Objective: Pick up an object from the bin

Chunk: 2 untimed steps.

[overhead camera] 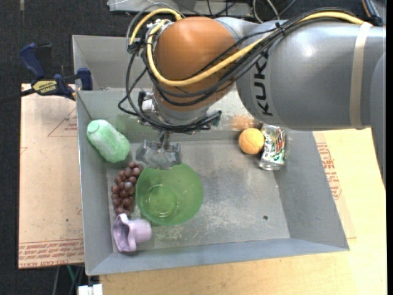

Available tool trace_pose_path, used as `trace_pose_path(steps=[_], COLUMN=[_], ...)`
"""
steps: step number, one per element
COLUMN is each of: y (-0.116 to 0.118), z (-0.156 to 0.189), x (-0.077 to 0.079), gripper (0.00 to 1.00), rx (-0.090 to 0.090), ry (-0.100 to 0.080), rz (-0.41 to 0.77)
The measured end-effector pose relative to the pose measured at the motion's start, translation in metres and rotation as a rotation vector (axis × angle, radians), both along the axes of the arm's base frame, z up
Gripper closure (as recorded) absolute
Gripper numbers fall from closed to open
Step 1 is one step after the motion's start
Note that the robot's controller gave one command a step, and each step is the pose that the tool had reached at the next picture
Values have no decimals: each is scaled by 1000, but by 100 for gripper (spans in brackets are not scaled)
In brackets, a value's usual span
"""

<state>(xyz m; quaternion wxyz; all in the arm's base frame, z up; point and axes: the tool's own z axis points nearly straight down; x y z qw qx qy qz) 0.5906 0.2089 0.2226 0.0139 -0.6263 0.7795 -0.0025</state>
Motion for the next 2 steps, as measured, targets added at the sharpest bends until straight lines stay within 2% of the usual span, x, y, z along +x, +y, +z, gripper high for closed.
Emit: trace_pose_path(steps=[1,2], y=[-2,-4], z=[-10,-20], x=[2,2], gripper=[100,100], rx=[2,9], ry=[-1,2], rz=[-45,-278])
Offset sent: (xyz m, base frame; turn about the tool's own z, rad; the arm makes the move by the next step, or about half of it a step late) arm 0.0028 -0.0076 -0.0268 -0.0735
